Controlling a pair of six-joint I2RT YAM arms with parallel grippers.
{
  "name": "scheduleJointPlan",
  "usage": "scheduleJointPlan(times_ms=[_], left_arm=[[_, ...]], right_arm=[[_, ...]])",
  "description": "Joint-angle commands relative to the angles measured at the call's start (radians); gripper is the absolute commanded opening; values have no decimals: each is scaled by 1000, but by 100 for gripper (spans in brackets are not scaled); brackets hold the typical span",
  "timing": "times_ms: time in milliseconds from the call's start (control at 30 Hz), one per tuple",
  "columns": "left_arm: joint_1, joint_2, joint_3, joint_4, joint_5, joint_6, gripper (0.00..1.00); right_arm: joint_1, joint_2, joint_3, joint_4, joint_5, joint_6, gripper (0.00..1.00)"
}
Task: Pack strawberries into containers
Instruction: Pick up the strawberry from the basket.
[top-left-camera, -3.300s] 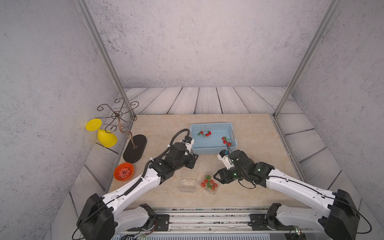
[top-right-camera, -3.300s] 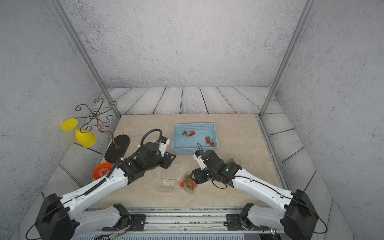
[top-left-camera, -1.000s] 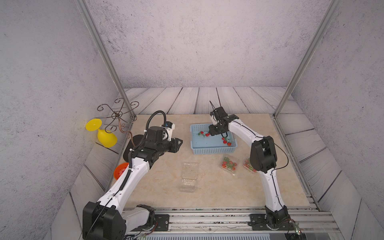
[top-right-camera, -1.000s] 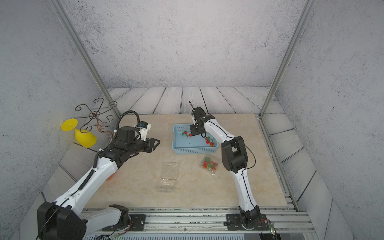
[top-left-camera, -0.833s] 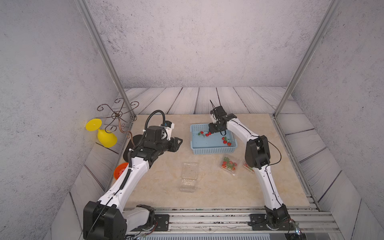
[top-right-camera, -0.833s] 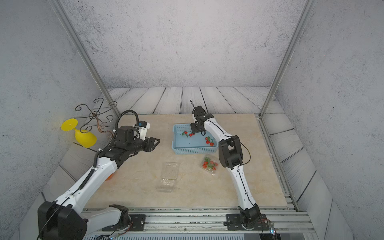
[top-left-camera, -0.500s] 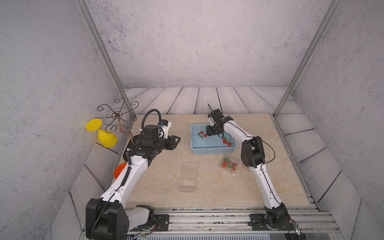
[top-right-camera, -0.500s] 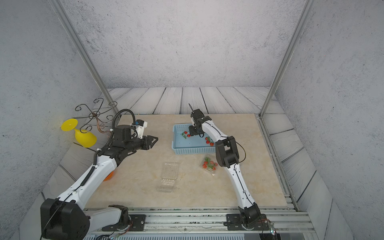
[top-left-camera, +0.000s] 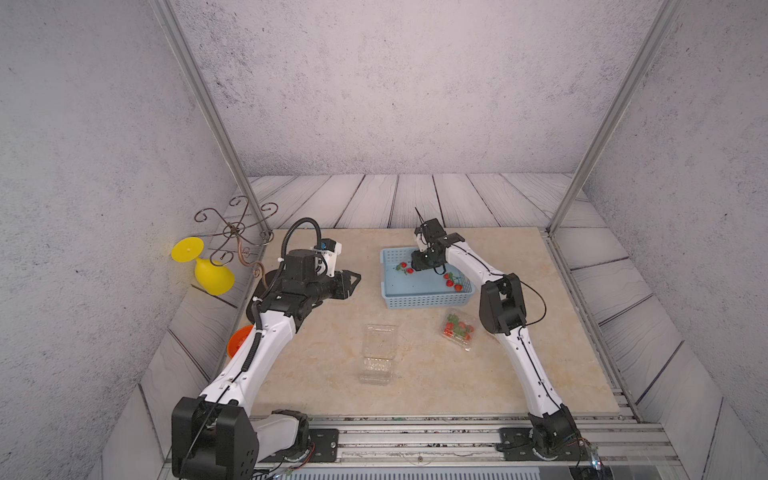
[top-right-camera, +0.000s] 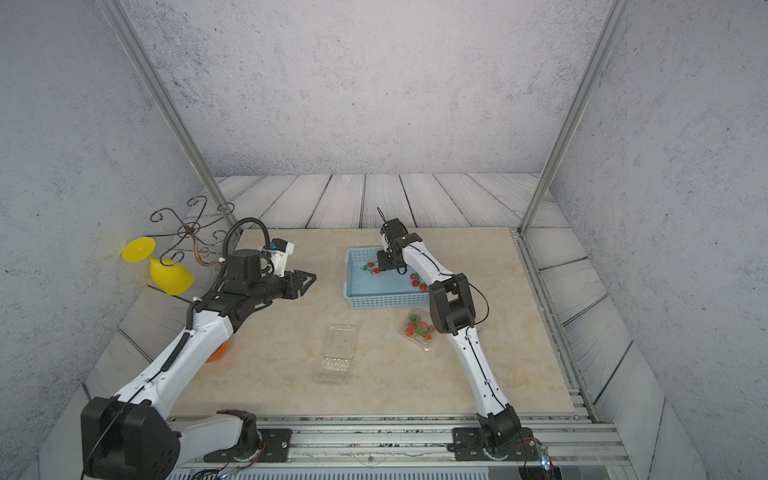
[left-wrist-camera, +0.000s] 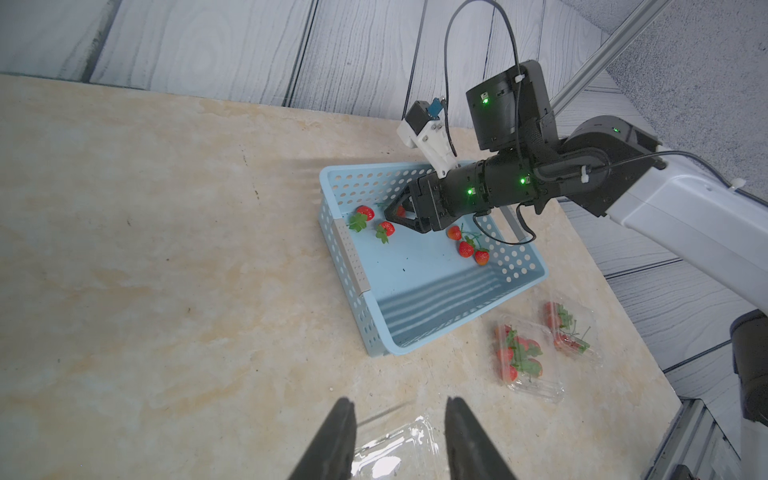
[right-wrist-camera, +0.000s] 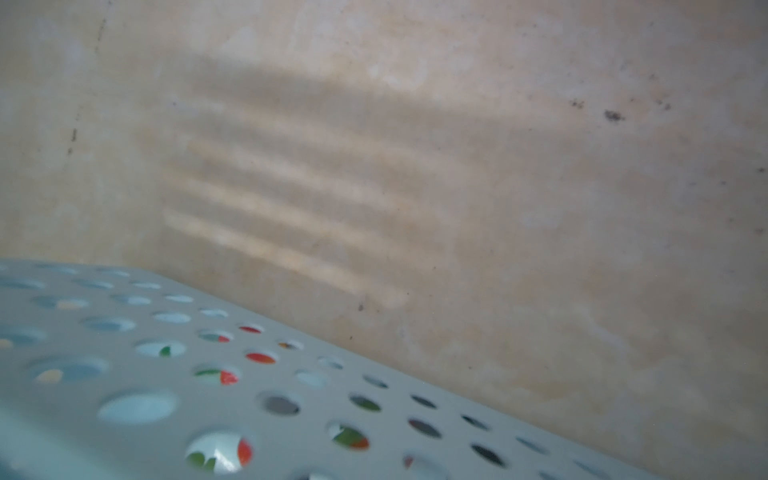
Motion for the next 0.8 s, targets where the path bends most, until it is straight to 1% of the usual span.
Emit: scheduleJointPlan(times_ms=[0,200,367,600,767], left_arm=[[12,4,-15,22,14,1,40],[14,1,-15,23,15,-1,40],[14,-7,-15,24,15,-1,40],[14,-16,-15,25,15,-2,40],[14,-22,-18,25,13,-2,40]], right_arm=[[-4,39,8,-27,1,19,48],[-3,-28,-91,19,5,28,36],[-3,-91,-165,44,7,36,29],[-3,-197,-250,74,5,36,27],[-2,-309,-341,106,-14,23,27]])
